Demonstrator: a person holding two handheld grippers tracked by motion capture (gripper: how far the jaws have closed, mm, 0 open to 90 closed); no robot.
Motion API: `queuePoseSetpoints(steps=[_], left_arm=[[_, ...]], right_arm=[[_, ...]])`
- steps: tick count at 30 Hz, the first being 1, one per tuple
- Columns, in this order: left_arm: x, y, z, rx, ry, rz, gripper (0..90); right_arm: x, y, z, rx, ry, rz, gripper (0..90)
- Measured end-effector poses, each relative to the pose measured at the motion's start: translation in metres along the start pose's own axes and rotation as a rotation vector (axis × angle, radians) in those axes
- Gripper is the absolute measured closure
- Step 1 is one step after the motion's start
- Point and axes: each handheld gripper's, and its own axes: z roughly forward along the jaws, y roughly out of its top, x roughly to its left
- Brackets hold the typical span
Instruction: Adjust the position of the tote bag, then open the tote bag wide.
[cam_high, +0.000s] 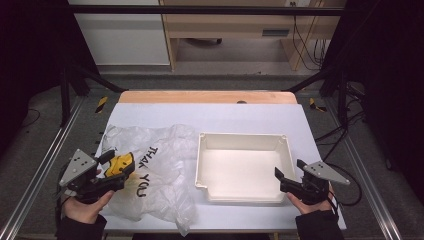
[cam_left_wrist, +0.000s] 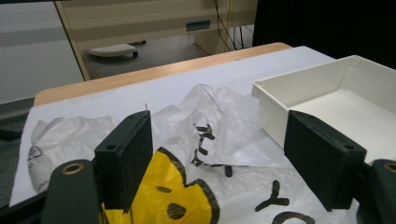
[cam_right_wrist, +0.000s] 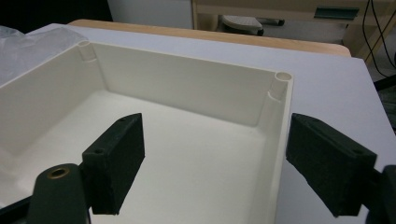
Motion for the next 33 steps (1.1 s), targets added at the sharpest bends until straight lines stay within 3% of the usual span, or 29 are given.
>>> queuePoseSetpoints(steps=[18,20,23,26,31,33], left_arm=[[-0.034,-0.009,0.021,0.081,-0.065,0.051,22.6],[-0.041,-0.013,0.025,0.088,-0.092,0.040,22.9],[-0.048,-0.014,0.027,0.105,-0.085,0.075,22.9],[-0.050,-0.014,0.027,0.111,-0.087,0.071,23.1],[-0.055,-0.016,0.028,0.140,-0.113,0.075,28.6],[-0.060,-0.019,0.029,0.172,-0.109,0.095,30.7]], right_arm=[[0.003,-0.002,0.002,0.008,0.010,-0.013,19.2],[0.004,-0.002,0.002,0.007,0.013,-0.012,19.2],[0.008,-0.002,0.002,0.009,0.023,-0.019,19.3],[0.010,-0.002,0.003,0.012,0.030,-0.024,19.4],[0.017,0.000,0.003,0.014,0.059,-0.030,19.6],[0.020,0.001,0.003,0.010,0.067,-0.034,19.8]])
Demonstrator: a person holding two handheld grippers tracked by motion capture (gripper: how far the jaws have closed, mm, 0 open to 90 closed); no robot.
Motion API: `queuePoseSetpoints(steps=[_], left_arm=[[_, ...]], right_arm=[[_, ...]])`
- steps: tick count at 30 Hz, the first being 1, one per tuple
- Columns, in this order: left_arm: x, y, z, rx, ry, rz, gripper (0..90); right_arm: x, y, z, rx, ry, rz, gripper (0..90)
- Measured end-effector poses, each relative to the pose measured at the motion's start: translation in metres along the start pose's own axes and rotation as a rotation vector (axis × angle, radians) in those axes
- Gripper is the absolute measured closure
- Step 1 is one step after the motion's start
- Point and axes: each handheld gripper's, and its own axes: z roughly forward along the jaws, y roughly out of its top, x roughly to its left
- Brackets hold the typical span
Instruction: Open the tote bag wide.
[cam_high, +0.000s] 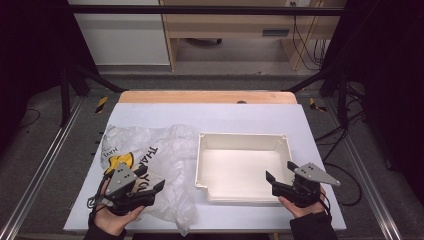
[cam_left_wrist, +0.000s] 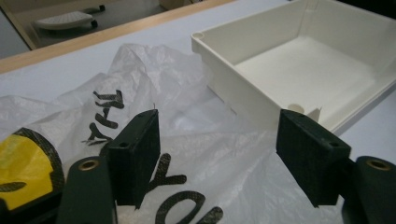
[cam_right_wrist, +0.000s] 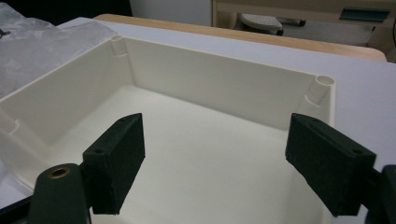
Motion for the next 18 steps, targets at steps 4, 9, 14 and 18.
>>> queuePoseSetpoints(steps=[4,9,14,18], left_arm=[[-0.004,-0.006,0.004,0.057,-0.010,0.015,39.0],[-0.005,-0.013,0.009,0.105,-0.024,0.015,50.1],[-0.005,-0.020,0.010,0.149,-0.045,0.000,71.0],[0.000,-0.026,0.007,0.153,-0.059,-0.013,85.2]], right_arm=[[0.007,0.002,0.001,0.000,0.021,-0.012,20.0],[0.015,0.002,0.004,0.009,0.041,-0.026,20.1],[0.026,0.002,0.006,0.012,0.070,-0.043,20.5],[0.035,0.003,0.009,0.019,0.096,-0.059,20.9]])
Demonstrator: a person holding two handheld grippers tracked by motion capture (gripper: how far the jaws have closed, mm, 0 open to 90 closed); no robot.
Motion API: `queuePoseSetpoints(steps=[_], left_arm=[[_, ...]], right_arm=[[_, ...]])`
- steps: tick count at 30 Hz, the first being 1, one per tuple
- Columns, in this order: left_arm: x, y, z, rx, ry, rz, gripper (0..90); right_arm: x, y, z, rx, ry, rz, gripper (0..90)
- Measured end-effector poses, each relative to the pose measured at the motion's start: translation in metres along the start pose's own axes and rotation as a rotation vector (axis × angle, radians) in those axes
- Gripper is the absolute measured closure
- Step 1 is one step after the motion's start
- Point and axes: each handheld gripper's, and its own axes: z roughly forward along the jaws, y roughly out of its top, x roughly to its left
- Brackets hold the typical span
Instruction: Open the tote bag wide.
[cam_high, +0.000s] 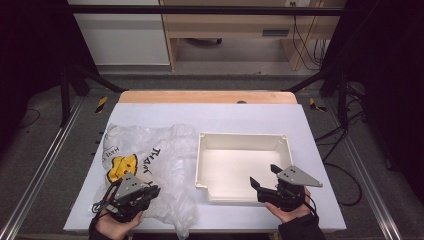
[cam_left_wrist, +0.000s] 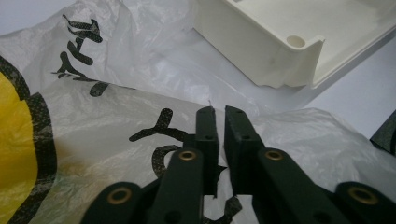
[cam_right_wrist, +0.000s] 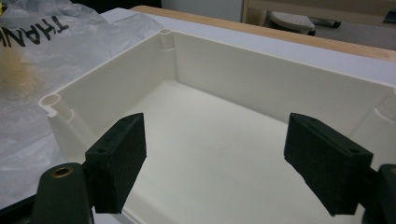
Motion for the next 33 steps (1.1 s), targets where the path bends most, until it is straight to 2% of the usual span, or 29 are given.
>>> queuePoseSetpoints(steps=[2,5,6,8,12,13,14,16,17,18,19,26,27,28,29,31,32,33], left_arm=[[0.002,-0.002,-0.003,-0.008,-0.006,-0.003,89.7],[0.003,-0.003,-0.006,-0.017,-0.008,-0.009,90.0],[0.005,-0.004,-0.010,-0.037,-0.014,-0.014,90.0],[0.006,-0.005,-0.013,-0.051,-0.015,-0.018,90.0],[0.008,-0.007,-0.024,-0.100,-0.011,-0.031,90.0],[0.008,-0.007,-0.024,-0.100,-0.011,-0.031,90.0],[0.008,-0.008,-0.026,-0.110,-0.009,-0.031,90.0],[0.008,-0.010,-0.030,-0.133,0.004,-0.028,90.0],[0.008,-0.010,-0.030,-0.133,0.004,-0.028,90.0],[0.007,-0.010,-0.031,-0.139,0.006,-0.023,90.0],[0.007,-0.010,-0.031,-0.139,0.006,-0.023,90.0],[0.002,-0.010,-0.020,-0.119,0.017,-0.006,90.0],[0.002,-0.010,-0.020,-0.119,0.017,-0.006,90.0],[0.003,-0.010,-0.018,-0.118,0.018,-0.007,90.0],[0.003,-0.010,-0.018,-0.118,0.018,-0.007,90.0],[0.004,-0.010,-0.015,-0.115,0.023,-0.006,90.0],[0.004,-0.010,-0.014,-0.113,0.024,-0.010,90.0],[0.004,-0.010,-0.014,-0.113,0.024,-0.010,90.0]], right_arm=[[0.005,0.001,0.002,0.002,0.015,-0.007,21.3],[0.010,0.002,0.003,0.001,0.031,-0.015,22.1],[0.017,0.003,0.004,-0.016,0.039,-0.024,23.8],[0.021,0.005,0.004,-0.023,0.051,-0.030,24.6],[0.045,0.014,0.008,-0.047,0.124,-0.056,28.5],[0.045,0.014,0.008,-0.047,0.124,-0.056,28.5],[0.057,0.017,0.012,-0.052,0.163,-0.069,30.7],[0.070,0.021,0.017,-0.047,0.214,-0.077,32.2],[0.070,0.021,0.017,-0.047,0.214,-0.077,32.2],[0.083,0.025,0.022,-0.040,0.259,-0.091,33.8],[0.083,0.025,0.022,-0.040,0.259,-0.091,33.8],[0.121,0.034,0.039,-0.016,0.388,-0.094,37.1],[0.121,0.034,0.039,-0.016,0.388,-0.094,37.1],[0.129,0.033,0.045,0.003,0.416,-0.093,37.7],[0.129,0.033,0.045,0.003,0.416,-0.093,37.7],[0.136,0.030,0.051,0.026,0.447,-0.096,37.4],[0.145,0.026,0.059,0.049,0.490,-0.083,37.7],[0.145,0.026,0.059,0.049,0.490,-0.083,37.7]])
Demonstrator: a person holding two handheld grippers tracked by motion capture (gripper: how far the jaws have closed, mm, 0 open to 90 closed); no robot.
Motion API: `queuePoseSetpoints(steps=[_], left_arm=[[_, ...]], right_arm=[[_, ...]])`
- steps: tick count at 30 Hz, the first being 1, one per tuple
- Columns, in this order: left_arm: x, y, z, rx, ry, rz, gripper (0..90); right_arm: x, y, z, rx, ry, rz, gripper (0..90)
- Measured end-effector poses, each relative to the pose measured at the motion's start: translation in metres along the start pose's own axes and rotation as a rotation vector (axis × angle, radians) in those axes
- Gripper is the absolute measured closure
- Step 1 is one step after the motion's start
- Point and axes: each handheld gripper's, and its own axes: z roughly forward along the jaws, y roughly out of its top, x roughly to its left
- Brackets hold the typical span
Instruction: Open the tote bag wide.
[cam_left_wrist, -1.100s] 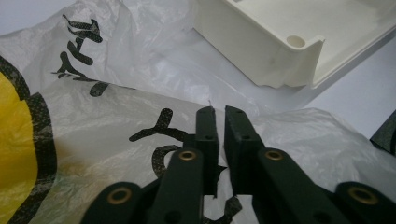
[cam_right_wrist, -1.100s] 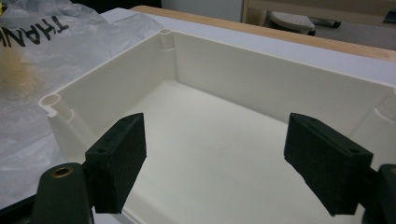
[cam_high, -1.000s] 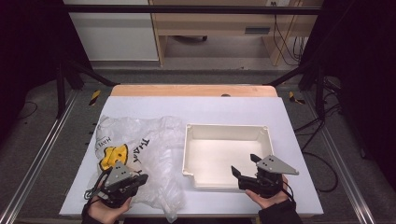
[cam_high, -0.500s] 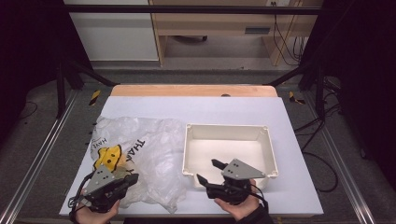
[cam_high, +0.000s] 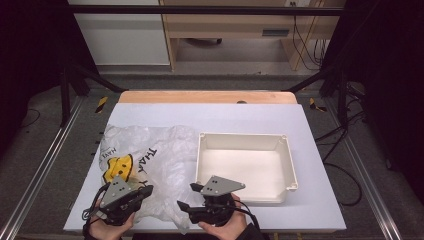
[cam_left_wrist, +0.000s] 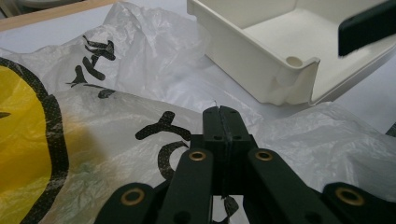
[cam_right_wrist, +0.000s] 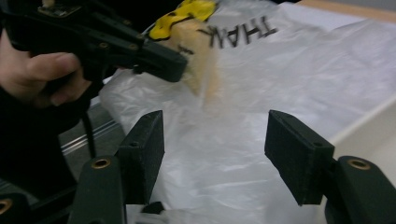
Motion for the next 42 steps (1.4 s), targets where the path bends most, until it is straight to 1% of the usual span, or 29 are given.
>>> queuePoseSetpoints(steps=[1,4,7,9,10,11,12,13,16,17,18,19,20,23,24,25,26,27,29,30,31,32,33,34,35,36,37,40,42], left_arm=[[0.000,0.000,0.001,0.003,0.003,0.009,90.0],[0.000,-0.001,0.001,0.004,0.003,0.010,90.0],[0.001,0.000,0.001,0.000,0.004,0.003,89.9],[0.002,0.000,0.000,-0.009,0.002,-0.008,86.8],[0.003,0.000,0.000,-0.010,0.000,-0.013,86.8],[0.004,0.001,-0.001,-0.014,-0.002,-0.016,85.3],[0.004,0.001,-0.001,-0.014,-0.002,-0.016,84.1],[0.005,0.002,-0.002,-0.023,0.004,-0.026,80.2],[0.007,0.004,-0.005,-0.046,0.012,-0.041,70.8],[0.009,0.006,-0.007,-0.066,0.029,-0.048,63.3],[0.011,0.008,-0.009,-0.081,0.053,-0.049,63.3],[0.013,0.010,-0.011,-0.095,0.071,-0.060,53.7],[0.016,0.012,-0.012,-0.098,0.083,-0.073,53.7],[0.025,0.015,-0.006,-0.057,0.097,-0.106,44.1],[0.026,0.015,-0.004,-0.046,0.103,-0.103,40.5],[0.026,0.013,0.001,-0.006,0.099,-0.096,39.7],[0.026,0.013,0.001,-0.006,0.099,-0.096,39.5],[0.024,0.011,0.005,0.016,0.115,-0.089,39.7],[0.024,0.009,0.007,0.030,0.125,-0.085,40.5],[0.024,0.008,0.008,0.041,0.128,-0.082,48.1],[0.023,0.007,0.009,0.046,0.134,-0.080,48.1],[0.023,0.006,0.009,0.067,0.149,-0.065,53.1],[0.023,0.004,0.010,0.076,0.156,-0.054,67.4],[0.023,0.004,0.010,0.076,0.156,-0.054,71.8],[0.023,0.004,0.010,0.086,0.161,-0.037,80.1],[0.023,0.004,0.010,0.086,0.161,-0.037,83.6],[0.023,0.004,0.009,0.088,0.159,-0.033,89.0],[0.024,0.004,0.006,0.077,0.147,-0.035,90.0],[0.025,0.005,0.002,0.052,0.140,-0.040,90.0]], right_arm=[[0.004,-0.002,0.009,0.020,0.035,0.008,39.3],[0.009,-0.006,0.019,0.046,0.063,0.006,42.7],[0.013,-0.014,0.032,0.094,0.107,0.002,53.7],[0.015,-0.019,0.038,0.113,0.139,-0.006,67.1],[0.015,-0.019,0.038,0.113,0.139,-0.006,67.1],[0.018,-0.021,0.040,0.125,0.152,-0.014,78.3],[0.018,-0.021,0.040,0.125,0.152,-0.014,78.3],[0.019,-0.021,0.040,0.137,0.168,-0.010,87.4],[0.019,-0.021,0.040,0.144,0.171,-0.009,90.0],[0.018,-0.022,0.041,0.157,0.172,-0.011,90.0],[0.018,-0.022,0.041,0.157,0.172,-0.011,90.0],[0.017,-0.023,0.041,0.166,0.168,-0.007,90.0],[0.017,-0.023,0.041,0.166,0.168,-0.007,90.0],[0.018,-0.023,0.041,0.168,0.164,-0.015,90.0],[0.019,-0.023,0.041,0.166,0.162,-0.017,90.0],[0.019,-0.022,0.040,0.165,0.160,-0.022,90.0],[0.019,-0.022,0.040,0.165,0.160,-0.022,90.0],[0.018,-0.022,0.039,0.159,0.153,-0.020,89.8],[0.018,-0.022,0.038,0.157,0.152,-0.021,89.1],[0.017,-0.021,0.037,0.148,0.143,-0.023,87.0],[0.017,-0.021,0.037,0.148,0.143,-0.023,87.0],[0.017,-0.021,0.036,0.145,0.138,-0.024,86.6],[0.016,-0.020,0.036,0.140,0.136,-0.024,84.2],[0.016,-0.020,0.035,0.137,0.131,-0.026,83.0],[0.016,-0.019,0.034,0.132,0.127,-0.027,81.4],[0.016,-0.019,0.034,0.132,0.127,-0.027,81.4],[0.015,-0.018,0.033,0.121,0.115,-0.028,77.6],[0.014,-0.016,0.030,0.106,0.113,-0.025,73.4],[0.012,-0.013,0.027,0.082,0.102,-0.020,66.4]])
